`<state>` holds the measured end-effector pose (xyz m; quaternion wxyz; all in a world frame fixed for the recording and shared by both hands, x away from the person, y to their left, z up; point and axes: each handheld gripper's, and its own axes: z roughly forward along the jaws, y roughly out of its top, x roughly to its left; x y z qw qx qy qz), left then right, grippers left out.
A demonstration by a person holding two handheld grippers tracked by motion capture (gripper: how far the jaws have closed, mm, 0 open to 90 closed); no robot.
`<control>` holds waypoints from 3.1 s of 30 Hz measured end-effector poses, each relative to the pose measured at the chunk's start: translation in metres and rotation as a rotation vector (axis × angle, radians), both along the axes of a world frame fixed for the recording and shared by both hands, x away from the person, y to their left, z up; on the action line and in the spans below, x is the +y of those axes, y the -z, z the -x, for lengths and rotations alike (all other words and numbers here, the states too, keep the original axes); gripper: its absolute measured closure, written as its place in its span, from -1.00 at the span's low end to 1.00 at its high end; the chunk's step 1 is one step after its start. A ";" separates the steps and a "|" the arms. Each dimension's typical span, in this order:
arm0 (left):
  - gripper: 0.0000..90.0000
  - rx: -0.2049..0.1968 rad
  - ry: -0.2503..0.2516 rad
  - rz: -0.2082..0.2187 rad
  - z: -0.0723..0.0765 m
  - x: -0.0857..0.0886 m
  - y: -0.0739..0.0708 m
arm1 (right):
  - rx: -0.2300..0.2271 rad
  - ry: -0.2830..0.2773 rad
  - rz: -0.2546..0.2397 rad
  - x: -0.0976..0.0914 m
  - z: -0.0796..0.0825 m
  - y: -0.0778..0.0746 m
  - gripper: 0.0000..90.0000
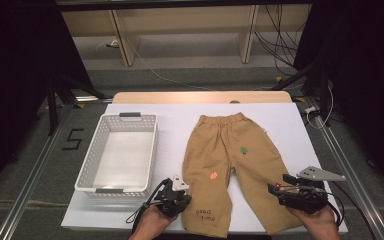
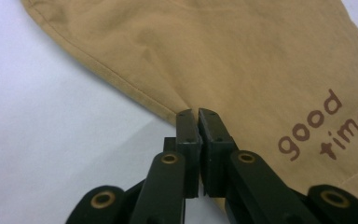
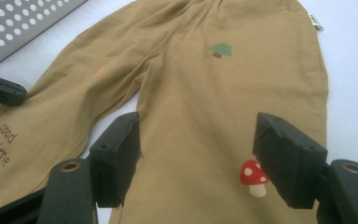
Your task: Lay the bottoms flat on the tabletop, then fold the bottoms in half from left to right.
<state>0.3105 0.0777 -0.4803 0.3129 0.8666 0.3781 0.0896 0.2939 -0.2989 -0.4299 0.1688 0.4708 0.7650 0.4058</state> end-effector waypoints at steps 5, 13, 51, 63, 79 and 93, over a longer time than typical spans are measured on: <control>0.94 0.014 -0.009 0.001 -0.003 0.015 -0.003 | 0.004 -0.004 0.008 -0.001 -0.001 0.002 -0.27; 0.87 0.022 0.000 0.002 -0.003 0.023 -0.003 | 0.004 -0.008 0.015 0.001 -0.001 0.002 -0.27; -0.60 -0.011 -0.051 0.074 0.007 0.014 -0.020 | -0.068 -0.125 -0.093 0.084 -0.028 -0.016 -0.59; -0.61 -0.013 -0.059 0.082 0.006 0.013 -0.020 | -0.050 -0.142 -0.099 0.108 -0.050 -0.021 -0.60; -0.61 -0.015 -0.065 0.082 0.005 0.014 -0.020 | -0.026 -0.157 -0.069 0.133 -0.080 -0.018 -0.60; -0.61 -0.021 -0.076 0.071 0.003 0.014 -0.017 | -0.005 -0.172 -0.037 0.161 -0.102 -0.020 -0.60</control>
